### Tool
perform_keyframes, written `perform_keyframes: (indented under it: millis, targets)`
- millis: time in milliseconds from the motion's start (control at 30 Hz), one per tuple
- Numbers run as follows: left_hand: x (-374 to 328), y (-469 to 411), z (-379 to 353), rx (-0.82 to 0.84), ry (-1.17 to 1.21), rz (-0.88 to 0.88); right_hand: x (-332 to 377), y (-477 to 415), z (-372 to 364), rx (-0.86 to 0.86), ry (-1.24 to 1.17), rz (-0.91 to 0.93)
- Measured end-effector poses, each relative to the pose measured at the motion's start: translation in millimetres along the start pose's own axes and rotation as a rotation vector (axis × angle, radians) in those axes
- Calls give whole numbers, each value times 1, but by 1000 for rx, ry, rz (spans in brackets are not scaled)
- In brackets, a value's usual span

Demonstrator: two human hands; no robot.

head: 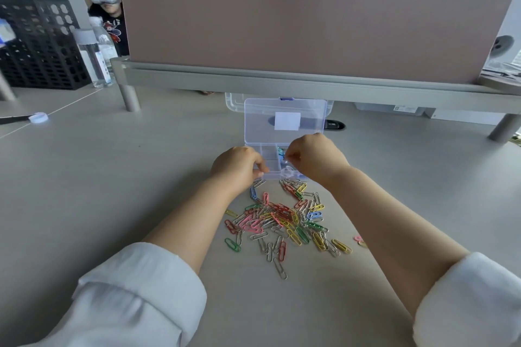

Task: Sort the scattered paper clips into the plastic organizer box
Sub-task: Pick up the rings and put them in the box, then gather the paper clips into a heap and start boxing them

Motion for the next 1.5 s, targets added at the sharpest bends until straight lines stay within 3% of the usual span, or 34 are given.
perform_keyframes:
  millis: [67,167,333,400,467,567,633,833,933,1033,1133,1267,1500]
  targets:
    - [-1,1,1,-2,-7,9,-5,18,11,-3,-255,54]
    - [-4,3,6,48,-47,14,-20,47,32,245,-495,60]
    - [-22,6,23,79,-248,-11,-64,80,52,481,-178,-210]
    - [-23,10,24,179,-327,42,-71,92,53,672,-117,-328]
    - [-18,17,21,318,-406,99,-71,100,52,754,-161,-400]
    - [-12,34,18,445,-464,162,-59,106,51,778,-242,-419]
    - [-11,45,17,442,-376,166,-47,108,48,783,-292,-401]
    - [-15,68,8,268,107,64,-3,99,33,697,-424,-264]
    - [-6,80,13,148,265,2,1,99,34,525,-436,-135]
    - [6,98,12,264,42,-52,-12,108,33,322,-343,-42]
    - [8,109,-3,441,-171,-108,-15,125,19,381,-126,-16]
    - [4,97,-12,452,-236,-110,-9,129,1,443,54,39]
    - [-2,80,-17,430,-248,-173,2,112,-7,436,34,96]
Point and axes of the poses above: each hand's wrist, its own y-axis away from the middle knuckle, its own z-axis out of the back of the hand, x = y × z, the point moved 1 cm from there along -y, towards the middle knuckle, and after that the axes turned 4 degrees about -z, right-handed, at the moved point
